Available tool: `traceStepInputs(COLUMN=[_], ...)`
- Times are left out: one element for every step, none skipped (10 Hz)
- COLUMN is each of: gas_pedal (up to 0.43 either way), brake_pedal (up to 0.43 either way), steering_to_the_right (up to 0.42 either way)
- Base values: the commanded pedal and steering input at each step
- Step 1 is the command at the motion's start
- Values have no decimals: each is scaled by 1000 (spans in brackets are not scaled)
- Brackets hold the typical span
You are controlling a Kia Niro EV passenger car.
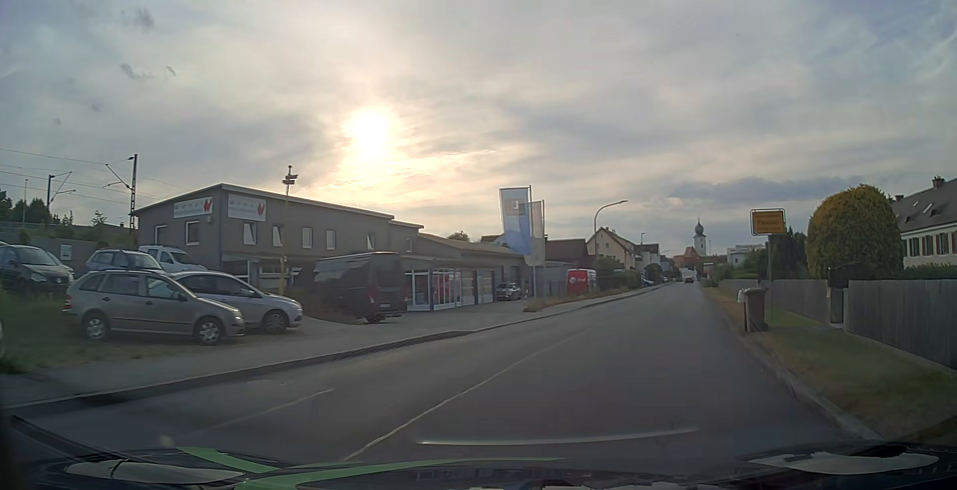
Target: Follow the waypoints while adhering to traffic rules and regulations
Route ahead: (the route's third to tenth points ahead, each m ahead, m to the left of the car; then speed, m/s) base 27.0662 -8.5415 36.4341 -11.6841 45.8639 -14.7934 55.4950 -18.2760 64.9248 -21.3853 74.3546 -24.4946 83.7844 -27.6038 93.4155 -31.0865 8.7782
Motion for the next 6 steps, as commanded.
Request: traceStepInputs(gas_pedal=[197, 209, 209, 209, 220, 240], brake_pedal=[0, 0, 0, 0, 0, 0], steering_to_the_right=[149, 146, 143, 138, 131, 121])
